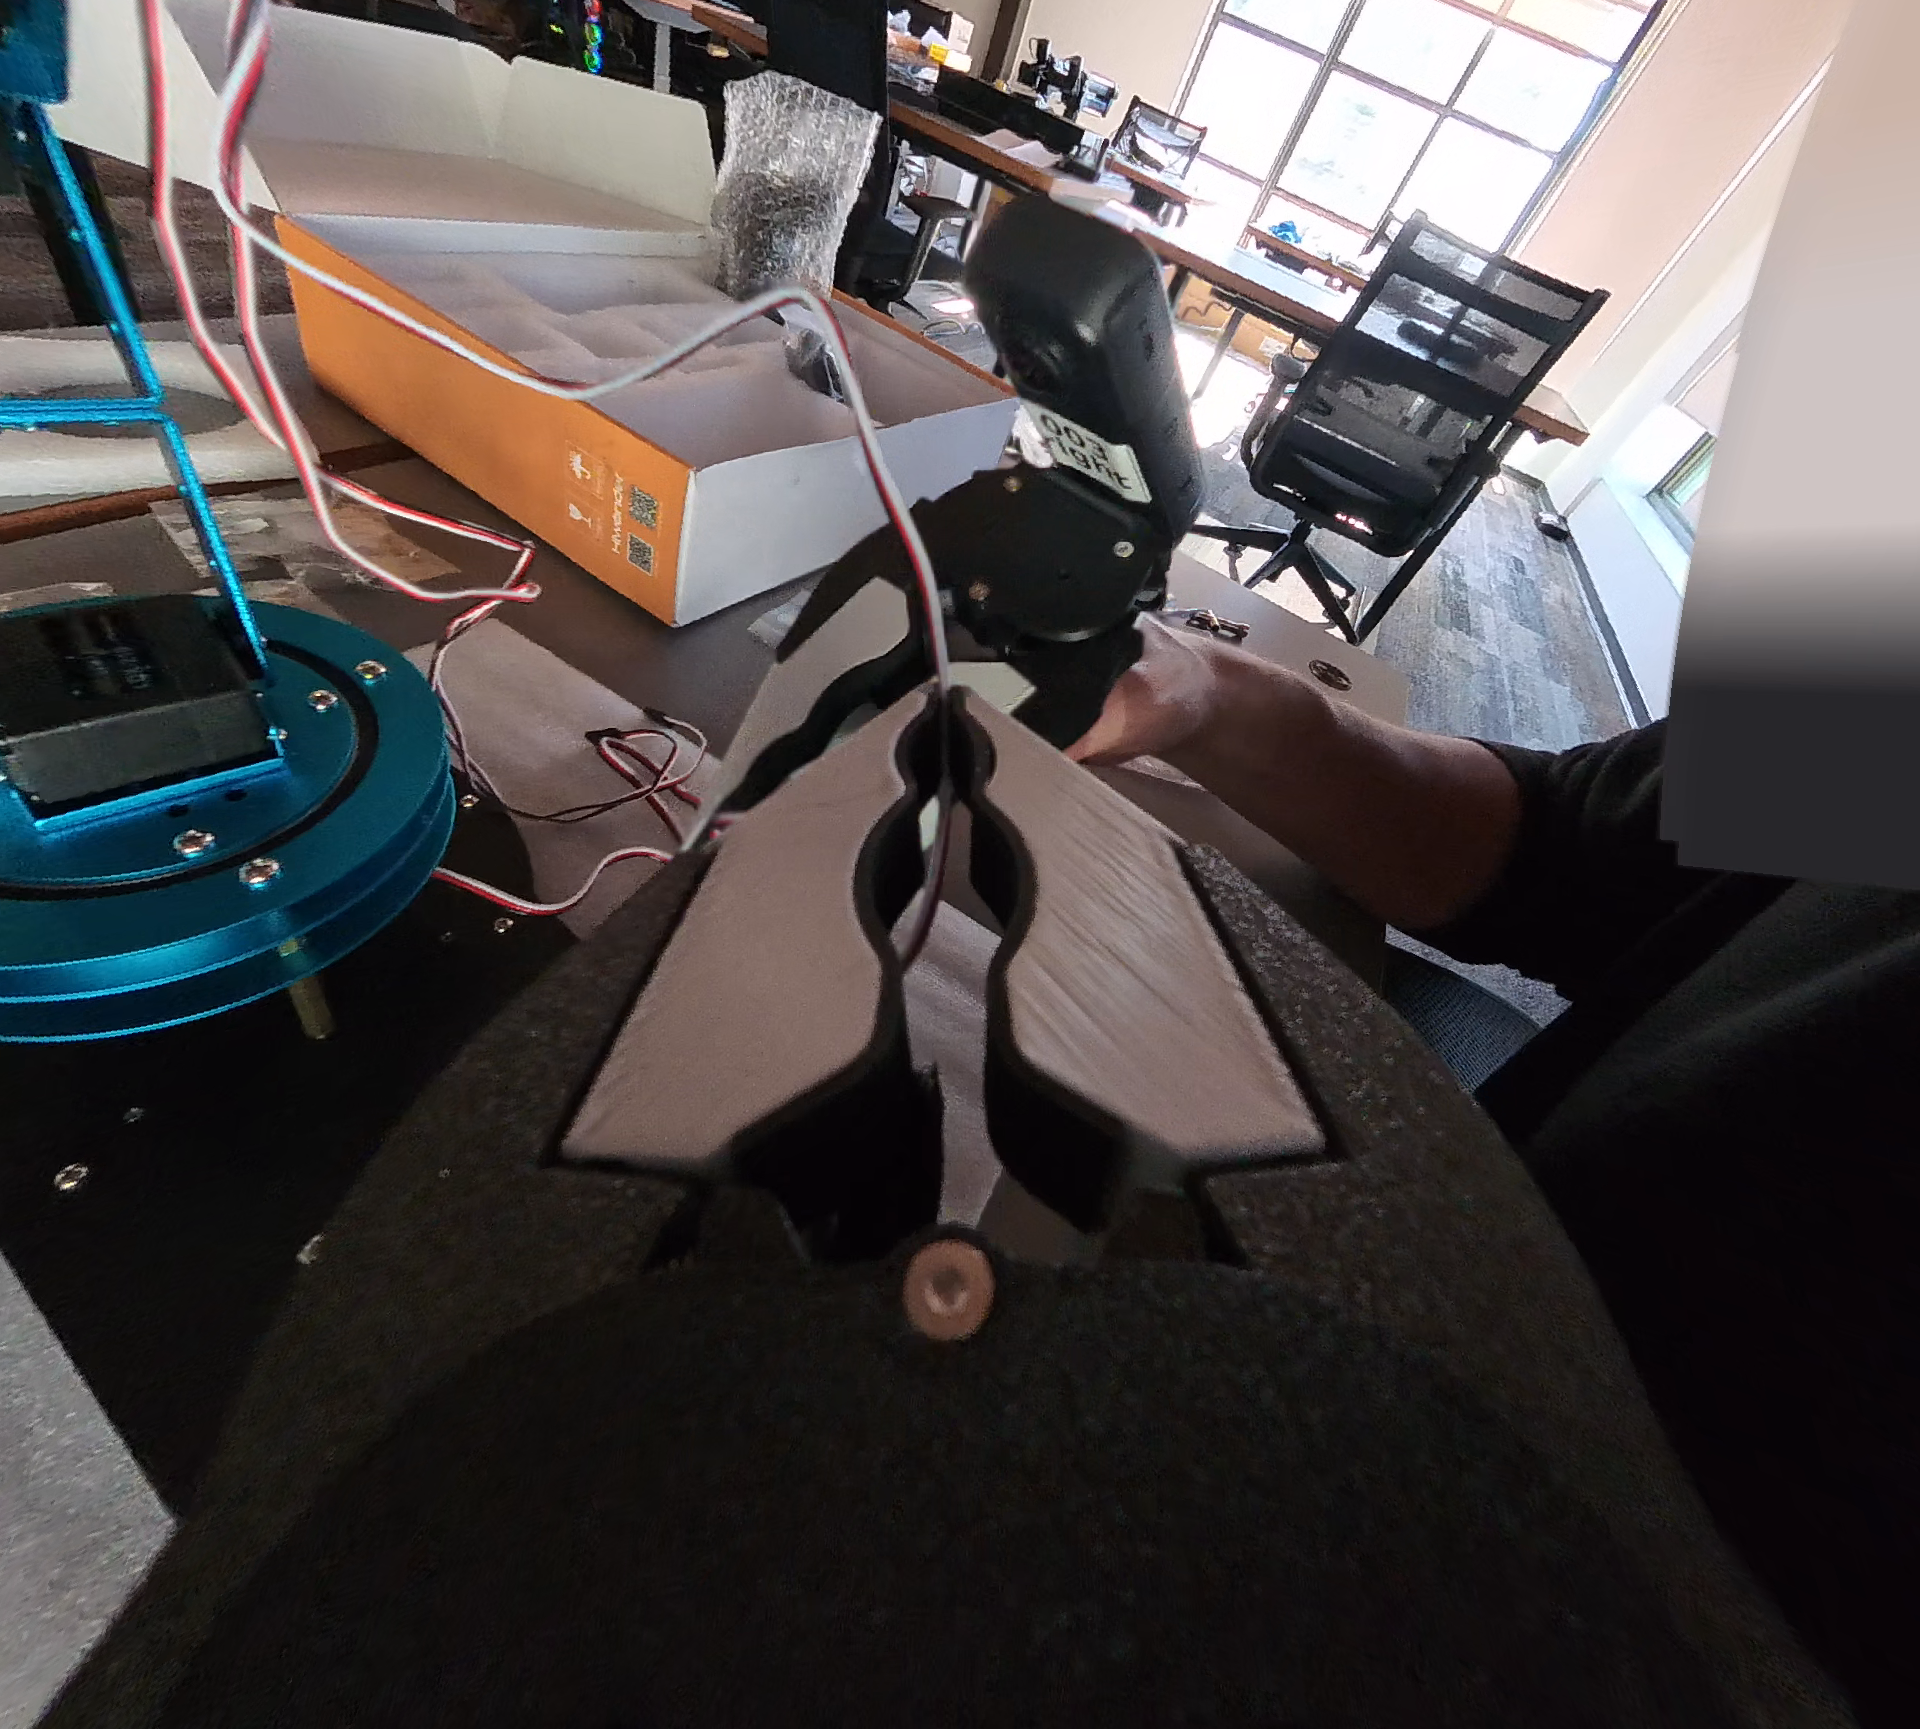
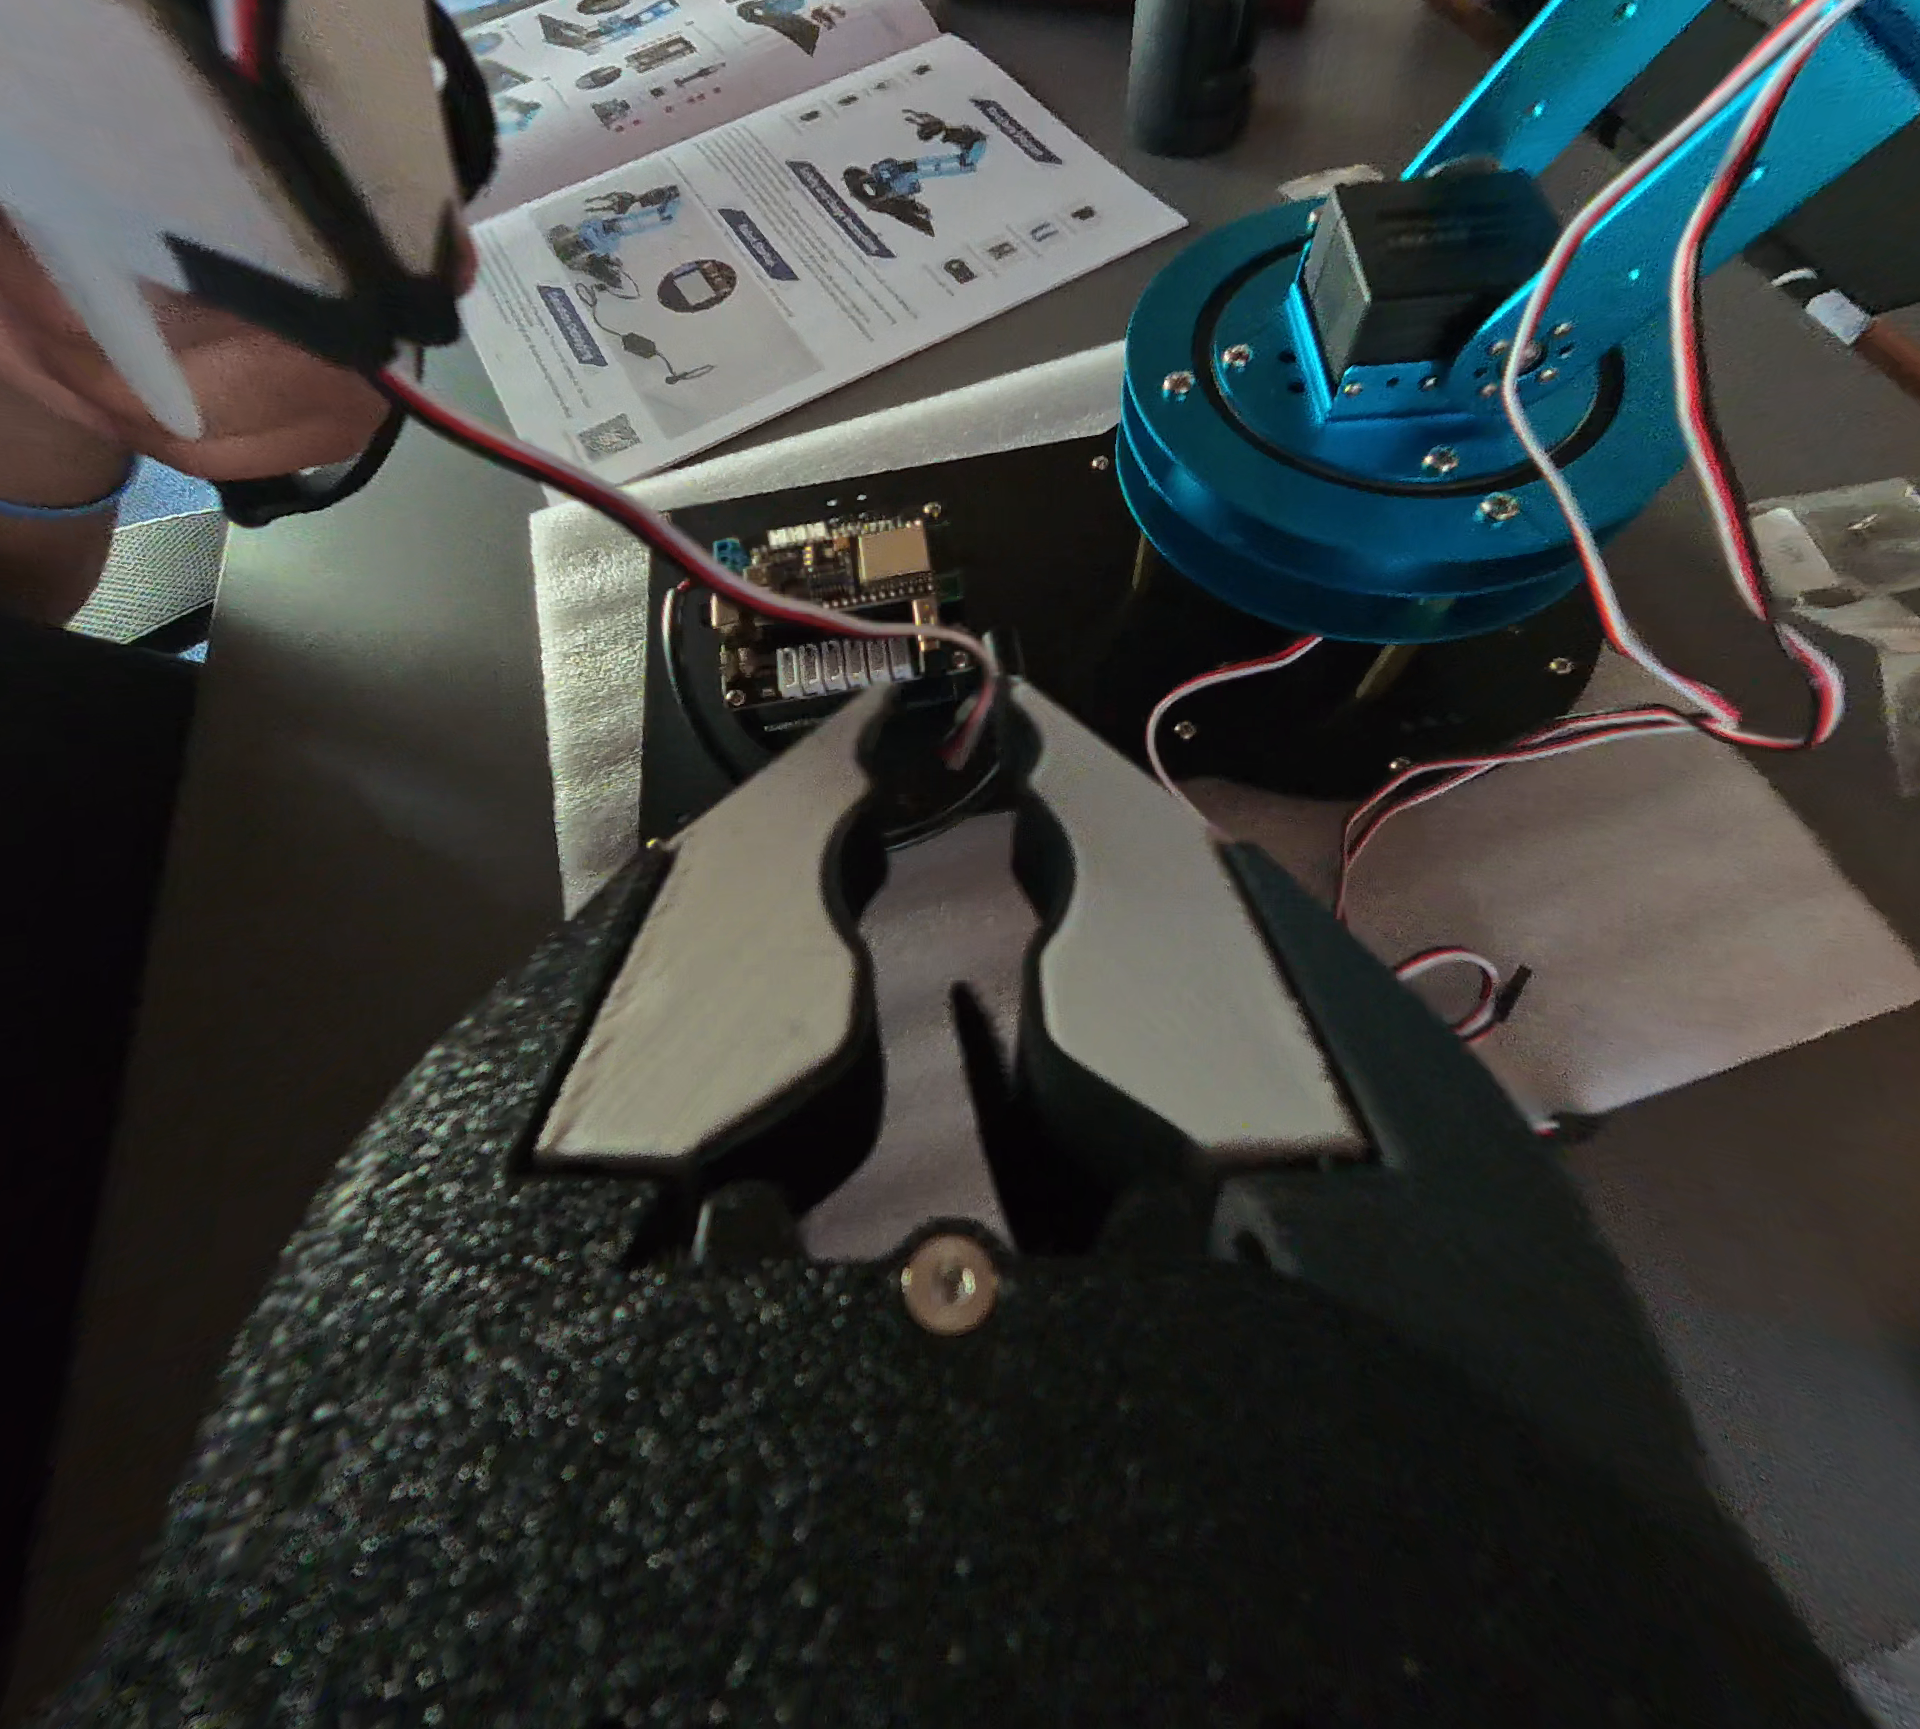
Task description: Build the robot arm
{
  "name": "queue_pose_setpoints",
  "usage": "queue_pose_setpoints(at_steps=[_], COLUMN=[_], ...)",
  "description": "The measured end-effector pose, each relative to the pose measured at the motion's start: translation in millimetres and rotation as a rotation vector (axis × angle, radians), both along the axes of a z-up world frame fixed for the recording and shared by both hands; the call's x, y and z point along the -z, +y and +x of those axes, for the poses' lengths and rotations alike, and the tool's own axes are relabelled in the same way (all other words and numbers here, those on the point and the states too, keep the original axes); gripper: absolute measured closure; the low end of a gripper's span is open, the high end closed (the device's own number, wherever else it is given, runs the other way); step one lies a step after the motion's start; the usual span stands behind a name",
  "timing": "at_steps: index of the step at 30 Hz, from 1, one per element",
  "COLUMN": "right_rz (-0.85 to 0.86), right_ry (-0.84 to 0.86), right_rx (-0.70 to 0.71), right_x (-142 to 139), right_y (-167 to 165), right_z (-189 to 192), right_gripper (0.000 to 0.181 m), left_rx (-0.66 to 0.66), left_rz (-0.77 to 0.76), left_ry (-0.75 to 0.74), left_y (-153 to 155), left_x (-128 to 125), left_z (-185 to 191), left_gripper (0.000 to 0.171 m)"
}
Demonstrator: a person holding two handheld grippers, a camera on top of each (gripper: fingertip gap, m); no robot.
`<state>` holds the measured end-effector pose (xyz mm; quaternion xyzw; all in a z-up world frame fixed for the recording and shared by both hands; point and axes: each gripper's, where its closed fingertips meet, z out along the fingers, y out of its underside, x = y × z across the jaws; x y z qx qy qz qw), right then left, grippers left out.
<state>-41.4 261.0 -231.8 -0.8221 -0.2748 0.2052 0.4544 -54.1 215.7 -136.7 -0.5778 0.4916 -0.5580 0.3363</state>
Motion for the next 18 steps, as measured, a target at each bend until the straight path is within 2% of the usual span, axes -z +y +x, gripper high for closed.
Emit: queue_pose_setpoints(at_steps=[1, 5, 8, 11, 13, 16, 18], right_rz=[-0.003, -0.026, -0.051, -0.088, -0.110, -0.161, -0.185], right_ry=[-0.009, -0.044, 0.026, 0.290, 0.567, 0.956, 1.039], right_rx=[0.002, 0.019, 0.050, 0.056, 0.033, -0.036, -0.049], right_x=[2, 11, 11, -12, -41, -75, -76], right_y=[0, 1, 4, 4, 1, -4, -5], right_z=[1, 5, 4, -4, -8, -3, -1], right_gripper=[0.178, 0.180, 0.181, 0.181, 0.181, 0.181, 0.181], left_rx=[0.003, 0.032, 0.056, -0.022, -0.064, -0.151, -0.244], left_rz=[0.000, -0.009, -0.041, -0.004, 0.019, 0.038, 0.056], left_ry=[0.000, -0.014, -0.042, -0.044, -0.057, -0.060, -0.039], left_y=[-1, -9, -16, -4, 2, 14, 25], left_x=[0, -4, -9, -8, -7, 2, 14], left_z=[0, 2, 7, 1, -14, -50, -82], left_gripper=[0.171, 0.171, 0.171, 0.129, 0.116, 0.115, 0.117])
